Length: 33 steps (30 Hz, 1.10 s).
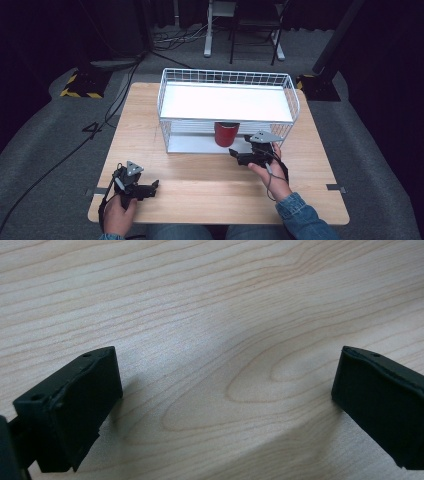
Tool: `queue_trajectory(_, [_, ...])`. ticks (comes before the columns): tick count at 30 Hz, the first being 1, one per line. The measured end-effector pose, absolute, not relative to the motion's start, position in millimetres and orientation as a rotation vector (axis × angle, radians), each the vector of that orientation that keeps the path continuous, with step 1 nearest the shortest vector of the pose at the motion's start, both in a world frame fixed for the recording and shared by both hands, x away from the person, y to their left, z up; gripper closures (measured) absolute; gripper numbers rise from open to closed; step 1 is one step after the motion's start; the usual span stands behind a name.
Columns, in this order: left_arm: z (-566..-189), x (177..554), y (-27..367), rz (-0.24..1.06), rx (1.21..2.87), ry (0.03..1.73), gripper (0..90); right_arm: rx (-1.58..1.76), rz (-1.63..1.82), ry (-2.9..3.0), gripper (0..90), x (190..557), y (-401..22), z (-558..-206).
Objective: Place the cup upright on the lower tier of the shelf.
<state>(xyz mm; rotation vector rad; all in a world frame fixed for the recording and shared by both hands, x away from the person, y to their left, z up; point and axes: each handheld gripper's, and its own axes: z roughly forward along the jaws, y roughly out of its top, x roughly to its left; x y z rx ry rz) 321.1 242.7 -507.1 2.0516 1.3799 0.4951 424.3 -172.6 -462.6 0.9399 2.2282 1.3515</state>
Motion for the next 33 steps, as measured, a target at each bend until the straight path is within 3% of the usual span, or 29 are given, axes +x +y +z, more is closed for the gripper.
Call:
queue_trajectory(15, [-507,321,243,0.495,2.052,1.380,0.1,0.956,1.337,2.241,15.9,392,-227,-444])
queue_trajectory(33, [-507,327,241,0.491,2.051,1.375,0.0,1.095,1.262,2.201,15.9,362,-291,-451])
